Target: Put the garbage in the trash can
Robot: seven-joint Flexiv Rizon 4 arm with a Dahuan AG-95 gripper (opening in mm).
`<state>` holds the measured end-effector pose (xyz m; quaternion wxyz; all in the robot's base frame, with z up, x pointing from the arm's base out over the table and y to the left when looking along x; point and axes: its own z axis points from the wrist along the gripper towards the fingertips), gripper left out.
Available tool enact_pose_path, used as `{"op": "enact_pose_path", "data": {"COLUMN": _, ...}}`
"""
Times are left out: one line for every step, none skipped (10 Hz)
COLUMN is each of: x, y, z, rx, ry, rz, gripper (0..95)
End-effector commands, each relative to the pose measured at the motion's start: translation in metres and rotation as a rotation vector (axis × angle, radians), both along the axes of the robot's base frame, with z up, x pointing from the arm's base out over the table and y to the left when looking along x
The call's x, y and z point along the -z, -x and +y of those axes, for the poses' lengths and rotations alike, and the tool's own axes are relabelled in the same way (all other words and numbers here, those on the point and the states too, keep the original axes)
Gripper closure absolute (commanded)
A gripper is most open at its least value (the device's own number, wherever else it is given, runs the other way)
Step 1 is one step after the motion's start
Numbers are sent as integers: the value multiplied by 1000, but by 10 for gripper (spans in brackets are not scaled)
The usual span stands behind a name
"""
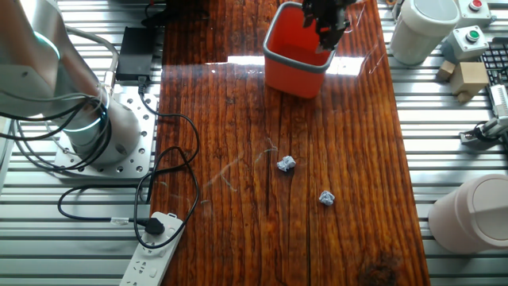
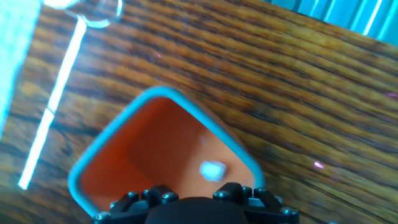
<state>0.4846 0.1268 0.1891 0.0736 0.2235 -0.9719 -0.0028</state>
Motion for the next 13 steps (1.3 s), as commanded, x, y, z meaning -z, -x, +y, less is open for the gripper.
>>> {"op": "enact_pose_path", "data": {"x": -5, "y": -11, "z": -49, "rx": -41, "ry": 25, "rz": 8, "gripper": 380}}
{"op": "enact_pose_path", "data": {"x": 0, "y": -18, "z": -66, "rx": -45, "ry": 36, "rz": 13, "gripper": 380}}
{"op": "enact_pose_path", "data": {"x": 7, "y": -25, "z": -85, "rx": -63, "ry": 35, "rz": 13, "gripper": 380}}
{"op": "enact_pose_path", "data": {"x": 17, "y": -31, "z": -108, "rx": -84, "ry": 30, "rz": 10, "gripper": 380}}
{"op": "enact_pose_path", "data": {"x": 24, "y": -33, "z": -122, "rx": -98, "ry": 29, "rz": 11, "gripper": 380}}
{"op": "enact_pose_path", "data": {"x": 32, "y": -35, "z": -134, "rx": -108, "ry": 27, "rz": 10, "gripper": 380}}
{"op": "enact_pose_path", "data": {"x": 43, "y": -34, "z": -146, "rx": -118, "ry": 24, "rz": 11, "gripper": 380}}
{"op": "enact_pose_path", "data": {"x": 49, "y": -33, "z": -152, "rx": -122, "ry": 23, "rz": 11, "gripper": 380}}
{"op": "enact_pose_path", "data": {"x": 65, "y": -26, "z": -165, "rx": -127, "ry": 17, "rz": 11, "gripper": 380}}
{"op": "enact_pose_path", "data": {"x": 74, "y": -20, "z": -171, "rx": -129, "ry": 12, "rz": 11, "gripper": 380}}
{"op": "enact_pose_path", "data": {"x": 86, "y": -9, "z": -176, "rx": -137, "ry": 12, "rz": 13, "gripper": 380}}
{"op": "enact_pose_path", "data": {"x": 95, "y": 0, "z": -180, "rx": -145, "ry": 13, "rz": 12, "gripper": 380}}
{"op": "enact_pose_path", "data": {"x": 104, "y": 7, "z": -183, "rx": -148, "ry": 12, "rz": 13, "gripper": 380}}
